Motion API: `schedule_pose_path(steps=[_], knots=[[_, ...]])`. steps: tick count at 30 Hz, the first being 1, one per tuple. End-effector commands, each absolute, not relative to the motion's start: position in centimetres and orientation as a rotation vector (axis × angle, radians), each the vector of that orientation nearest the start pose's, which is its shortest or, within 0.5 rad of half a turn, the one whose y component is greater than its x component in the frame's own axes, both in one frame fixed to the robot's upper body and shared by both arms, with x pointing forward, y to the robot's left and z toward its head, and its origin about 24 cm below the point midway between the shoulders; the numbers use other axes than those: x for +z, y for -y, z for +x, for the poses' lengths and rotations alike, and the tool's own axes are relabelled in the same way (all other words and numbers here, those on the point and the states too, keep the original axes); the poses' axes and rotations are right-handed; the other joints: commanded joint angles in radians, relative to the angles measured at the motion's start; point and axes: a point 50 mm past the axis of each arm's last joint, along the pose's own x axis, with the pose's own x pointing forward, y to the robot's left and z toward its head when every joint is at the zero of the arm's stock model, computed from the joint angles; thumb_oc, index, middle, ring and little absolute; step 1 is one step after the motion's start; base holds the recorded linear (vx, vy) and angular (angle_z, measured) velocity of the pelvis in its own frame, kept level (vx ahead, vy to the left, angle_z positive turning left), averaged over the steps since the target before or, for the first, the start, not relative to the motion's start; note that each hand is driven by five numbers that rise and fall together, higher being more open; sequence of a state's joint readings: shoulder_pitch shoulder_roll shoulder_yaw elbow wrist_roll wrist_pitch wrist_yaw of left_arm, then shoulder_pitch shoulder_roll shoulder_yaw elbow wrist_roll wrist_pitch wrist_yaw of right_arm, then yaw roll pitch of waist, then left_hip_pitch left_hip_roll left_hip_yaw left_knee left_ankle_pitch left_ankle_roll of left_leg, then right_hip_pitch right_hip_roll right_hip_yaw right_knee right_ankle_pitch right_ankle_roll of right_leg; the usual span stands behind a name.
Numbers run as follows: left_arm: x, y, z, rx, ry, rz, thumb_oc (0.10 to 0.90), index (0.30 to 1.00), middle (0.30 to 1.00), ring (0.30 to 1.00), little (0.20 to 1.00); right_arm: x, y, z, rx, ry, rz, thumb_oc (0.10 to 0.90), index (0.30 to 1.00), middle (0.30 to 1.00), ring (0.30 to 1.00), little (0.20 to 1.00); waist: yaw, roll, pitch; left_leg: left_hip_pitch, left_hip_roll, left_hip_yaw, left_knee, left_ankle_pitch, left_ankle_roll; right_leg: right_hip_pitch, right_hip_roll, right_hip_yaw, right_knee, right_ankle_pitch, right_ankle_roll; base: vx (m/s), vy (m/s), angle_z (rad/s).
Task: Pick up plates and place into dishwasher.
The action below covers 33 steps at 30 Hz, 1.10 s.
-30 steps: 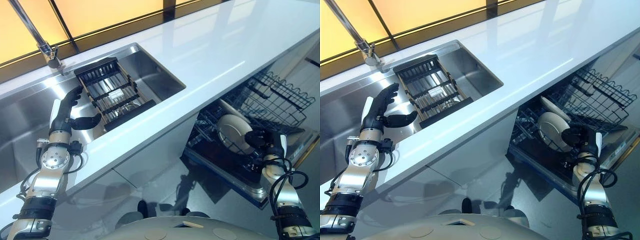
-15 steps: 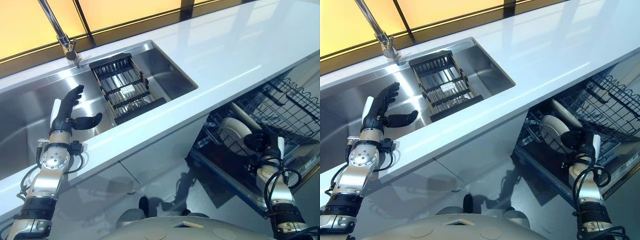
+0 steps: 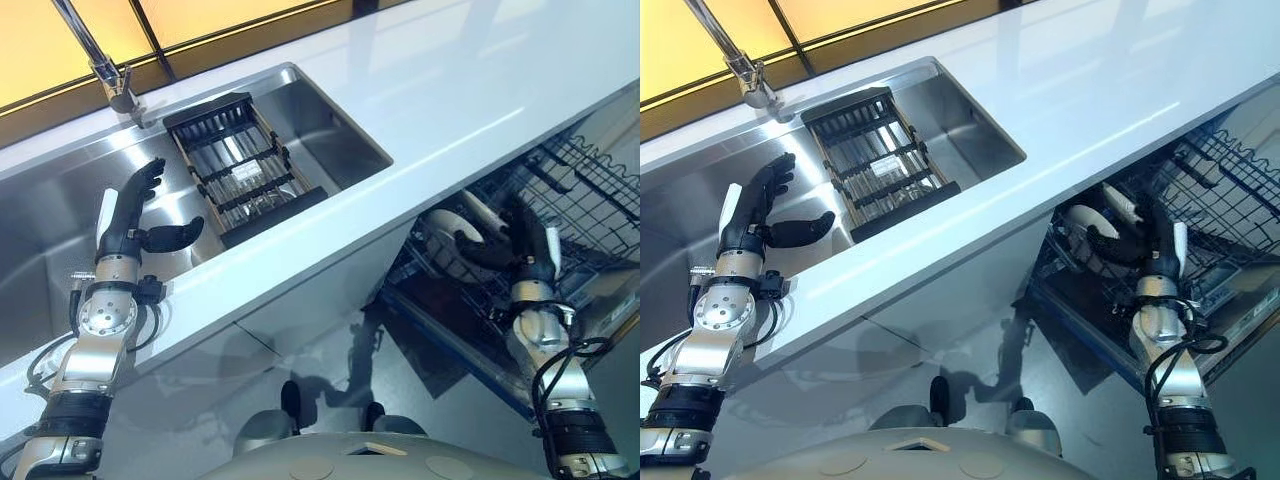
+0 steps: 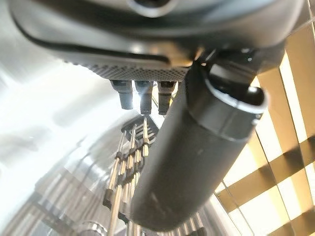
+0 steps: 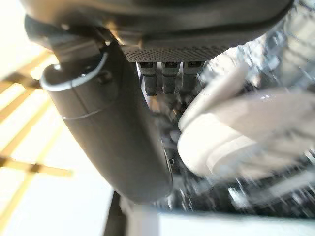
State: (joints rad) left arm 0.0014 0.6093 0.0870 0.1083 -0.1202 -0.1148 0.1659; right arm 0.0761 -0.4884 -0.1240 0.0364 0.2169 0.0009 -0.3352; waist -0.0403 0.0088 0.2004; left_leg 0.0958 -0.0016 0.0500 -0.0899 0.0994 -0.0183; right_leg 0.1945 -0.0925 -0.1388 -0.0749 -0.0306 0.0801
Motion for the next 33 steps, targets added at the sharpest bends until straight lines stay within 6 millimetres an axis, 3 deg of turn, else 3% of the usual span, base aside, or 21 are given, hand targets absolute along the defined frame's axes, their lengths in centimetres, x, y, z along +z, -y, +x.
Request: schedule_pose_path(steps=[1, 5, 10, 13, 20, 28, 33], knots=[[9.8, -30.4, 25.0, 0.294, 0.136, 0.522, 0.8, 0.9, 0.9, 0.9, 0.9, 13.5, 29.7, 23.2, -0.554, 0.367, -0.268, 0.8, 0.9, 0.9, 0.9, 0.9, -0.019, -0.006, -0.035, 0.044, -0.074, 0.055, 0.013, -0.142, 0.053, -0.145, 0.055, 0.015, 0.145, -0.003, 0.05, 0.0, -0.012, -0.1], [9.9, -30.6, 25.0, 0.305, 0.132, 0.523, 0.8, 0.9, 0.9, 0.9, 0.9, 14.8, 30.5, 22.3, -0.645, 0.459, -0.209, 0.8, 0.9, 0.9, 0.9, 0.9, -0.033, -0.01, -0.038, 0.04, -0.071, 0.076, 0.018, -0.137, 0.053, -0.148, 0.059, 0.028, 0.14, 0.008, 0.044, -0.01, -0.017, -0.17], [9.7, -30.9, 25.0, 0.314, 0.126, 0.522, 0.8, 0.9, 0.9, 0.9, 0.9, 14.5, 31.6, 21.5, -0.763, 0.481, -0.096, 0.8, 0.9, 0.9, 0.9, 0.9, -0.045, -0.007, -0.048, 0.048, -0.071, 0.085, 0.015, -0.148, 0.052, -0.143, 0.063, 0.038, 0.134, 0.0, 0.046, 0.0, -0.005, -0.15], [9.6, -31.0, 25.0, 0.321, 0.123, 0.519, 0.8, 0.9, 0.9, 0.9, 0.9, 12.9, 32.1, 21.3, -0.807, 0.418, -0.008, 0.8, 0.9, 0.9, 0.9, 0.9, -0.051, -0.005, -0.049, 0.042, -0.07, 0.092, 0.018, -0.141, 0.05, -0.148, 0.064, 0.042, 0.132, 0.01, 0.044, -0.03, -0.006, -0.08], [9.5, -30.7, 25.4, 0.309, 0.114, 0.531, 0.8, 0.9, 0.9, 0.9, 0.9, 5.4, 32.7, 21.1, -0.862, 0.077, 0.191, 0.8, 0.9, 0.9, 0.9, 0.9, -0.047, 0.004, -0.044, 0.048, -0.071, 0.087, 0.02, -0.149, 0.052, -0.14, 0.061, 0.034, 0.133, -0.002, 0.04, 0.03, -0.031, -0.04], [10.0, -30.6, 25.9, 0.281, 0.112, 0.559, 0.8, 0.9, 0.9, 0.9, 0.9, 1.6, 33.4, 20.9, -0.946, -0.093, 0.245, 0.8, 0.9, 0.9, 0.9, 0.9, -0.015, 0.023, -0.036, 0.042, -0.076, 0.061, 0.03, -0.147, 0.047, -0.124, 0.055, 0.013, 0.125, -0.002, 0.03, 0.03, -0.05, 0.04], [10.0, -30.6, 25.9, 0.281, 0.112, 0.562, 0.8, 0.9, 0.9, 0.9, 0.9, 1.4, 33.4, 20.9, -0.945, -0.101, 0.247, 0.8, 0.9, 0.9, 0.9, 0.9, -0.014, 0.024, -0.036, 0.042, -0.076, 0.059, 0.03, -0.147, 0.046, -0.124, 0.055, 0.011, 0.125, -0.003, 0.03, 0.01, -0.008, 0.03]])
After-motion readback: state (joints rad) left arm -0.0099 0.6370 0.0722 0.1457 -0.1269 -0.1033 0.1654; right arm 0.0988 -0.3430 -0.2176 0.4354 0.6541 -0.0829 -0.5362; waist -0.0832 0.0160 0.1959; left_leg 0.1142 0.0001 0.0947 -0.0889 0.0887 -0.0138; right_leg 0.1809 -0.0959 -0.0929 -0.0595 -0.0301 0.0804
